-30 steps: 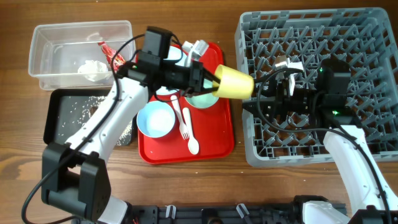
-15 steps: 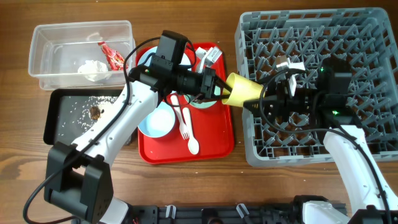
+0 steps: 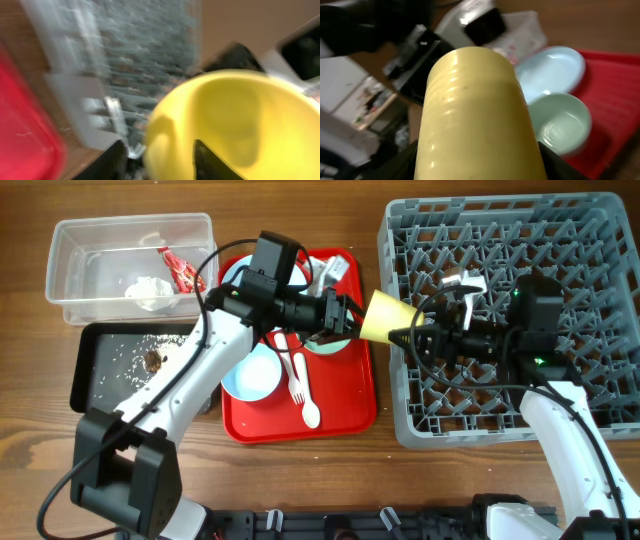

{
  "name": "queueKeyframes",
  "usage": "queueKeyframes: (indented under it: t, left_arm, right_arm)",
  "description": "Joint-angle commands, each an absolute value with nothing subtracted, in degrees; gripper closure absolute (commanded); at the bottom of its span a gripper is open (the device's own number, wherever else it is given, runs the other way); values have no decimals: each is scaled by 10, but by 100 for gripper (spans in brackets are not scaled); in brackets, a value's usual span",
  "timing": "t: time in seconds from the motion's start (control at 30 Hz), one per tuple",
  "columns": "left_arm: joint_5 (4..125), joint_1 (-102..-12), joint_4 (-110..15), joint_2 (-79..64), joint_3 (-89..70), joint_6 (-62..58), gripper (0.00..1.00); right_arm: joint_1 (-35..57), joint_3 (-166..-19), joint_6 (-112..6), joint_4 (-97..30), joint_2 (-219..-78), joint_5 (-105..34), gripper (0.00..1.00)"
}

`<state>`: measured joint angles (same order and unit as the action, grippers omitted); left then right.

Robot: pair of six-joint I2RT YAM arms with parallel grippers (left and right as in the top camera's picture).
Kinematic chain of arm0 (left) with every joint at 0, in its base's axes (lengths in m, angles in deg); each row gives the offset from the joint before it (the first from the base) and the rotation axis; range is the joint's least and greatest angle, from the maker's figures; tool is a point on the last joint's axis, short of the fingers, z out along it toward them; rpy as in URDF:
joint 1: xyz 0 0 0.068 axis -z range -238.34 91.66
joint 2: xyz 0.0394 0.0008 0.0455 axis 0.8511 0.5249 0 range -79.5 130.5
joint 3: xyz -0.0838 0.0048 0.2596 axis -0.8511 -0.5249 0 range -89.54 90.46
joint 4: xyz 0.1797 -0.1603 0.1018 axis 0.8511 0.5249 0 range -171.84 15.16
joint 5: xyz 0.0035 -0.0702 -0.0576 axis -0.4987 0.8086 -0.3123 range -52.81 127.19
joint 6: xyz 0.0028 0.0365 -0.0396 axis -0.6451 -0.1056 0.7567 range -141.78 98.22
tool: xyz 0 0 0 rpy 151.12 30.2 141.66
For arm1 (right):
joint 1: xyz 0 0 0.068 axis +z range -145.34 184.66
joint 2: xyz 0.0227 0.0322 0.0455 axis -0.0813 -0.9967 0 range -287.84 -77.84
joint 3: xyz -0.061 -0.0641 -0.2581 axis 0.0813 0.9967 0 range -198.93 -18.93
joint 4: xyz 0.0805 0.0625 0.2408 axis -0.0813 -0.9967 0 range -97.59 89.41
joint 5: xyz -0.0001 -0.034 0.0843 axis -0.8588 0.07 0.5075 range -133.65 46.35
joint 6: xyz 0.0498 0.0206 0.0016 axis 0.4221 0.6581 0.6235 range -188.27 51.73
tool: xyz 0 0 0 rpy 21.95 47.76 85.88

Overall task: Sort waste into correct bins and load items into the dishwasher rack
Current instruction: 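Place the yellow cup in the rack with the right gripper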

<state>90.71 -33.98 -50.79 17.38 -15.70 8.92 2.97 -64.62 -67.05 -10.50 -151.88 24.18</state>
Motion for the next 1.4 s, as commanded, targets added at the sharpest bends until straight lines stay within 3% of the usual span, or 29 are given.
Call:
queueKeyframes:
  t: [0.0, 0.3, 0.47, 0.67, 1.0, 1.2, 1.37]
  left_arm:
    - [689, -373, -465, 176, -153, 49, 46]
    - [503, -439, -377, 99, -153, 22, 40]
    - [475, -444, -359, 65, -153, 22, 39]
    - [476, -444, -359, 65, -153, 22, 39]
    - [476, -444, -359, 65, -153, 23, 39]
    - [476, -444, -359, 65, -153, 22, 38]
    - [476, -444, -359, 65, -153, 22, 37]
  right_arm:
    - [27, -668, -678, -161, -1505, 70, 43]
    - [-7, -855, -662, -529, -1470, -211, 47]
    - [-35, -929, -606, -696, -1473, -368, 48]
    - [-72, -932, -602, -780, -1516, -415, 47]
    - [-76, -931, -606, -786, -1654, -414, 45]
    - [-76, -931, -607, -761, -1730, -411, 36]
    - [-76, -931, -608, -737, -1734, -391, 0]
